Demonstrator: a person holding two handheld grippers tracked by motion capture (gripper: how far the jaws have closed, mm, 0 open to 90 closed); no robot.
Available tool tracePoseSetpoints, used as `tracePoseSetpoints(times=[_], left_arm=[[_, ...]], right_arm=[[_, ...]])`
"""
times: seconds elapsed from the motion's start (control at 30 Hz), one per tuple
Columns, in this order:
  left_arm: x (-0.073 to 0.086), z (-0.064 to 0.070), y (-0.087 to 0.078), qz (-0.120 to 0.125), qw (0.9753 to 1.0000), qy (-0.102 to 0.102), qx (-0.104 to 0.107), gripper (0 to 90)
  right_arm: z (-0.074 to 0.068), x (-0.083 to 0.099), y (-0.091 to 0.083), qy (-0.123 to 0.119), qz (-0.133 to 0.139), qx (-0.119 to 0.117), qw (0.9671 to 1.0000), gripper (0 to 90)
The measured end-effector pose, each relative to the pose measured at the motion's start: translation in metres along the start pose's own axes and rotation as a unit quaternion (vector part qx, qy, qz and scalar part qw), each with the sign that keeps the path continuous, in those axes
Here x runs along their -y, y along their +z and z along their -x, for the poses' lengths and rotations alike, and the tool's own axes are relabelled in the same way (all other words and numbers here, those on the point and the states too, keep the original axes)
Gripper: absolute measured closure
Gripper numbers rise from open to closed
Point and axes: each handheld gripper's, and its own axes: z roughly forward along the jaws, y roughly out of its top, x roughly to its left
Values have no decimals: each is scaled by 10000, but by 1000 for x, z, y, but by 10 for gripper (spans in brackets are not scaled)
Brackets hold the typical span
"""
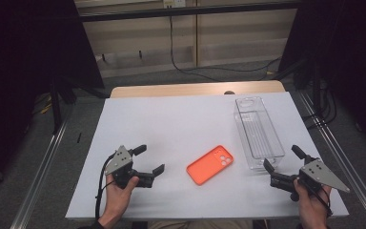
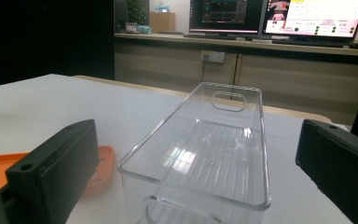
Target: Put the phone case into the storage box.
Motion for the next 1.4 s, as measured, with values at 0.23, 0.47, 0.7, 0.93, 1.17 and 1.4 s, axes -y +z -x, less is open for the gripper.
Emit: tracePoseSetpoints(times=[0.23, 0.47, 0.7, 0.93, 1.17, 1.4], left_arm=[[-1, 4, 17, -225, 9997, -14, 114, 29], [-3, 8, 32, -473, 9988, -141, 14, 20], [-6, 12, 42, -602, 9982, 10, 64, 19], [-6, 14, 61, -898, 9957, 19, 216, 27], [-9, 14, 68, -1193, 9915, 20, 527, 46], [-13, 20, 81, -1641, 9820, 245, 903, 56]], right_arm=[[0, 0, 0, 4, -8, -13, 10000, 0], [0, 0, 0, 9, 9, -44, 10000, 0], [0, 0, 0, 17, 1, -71, 10000, 0], [-1, 0, 0, 40, -6, -113, 9999, 0], [-1, 0, 1, 35, -37, -125, 9999, 0], [0, 0, 0, 22, -14, -118, 9999, 0]])
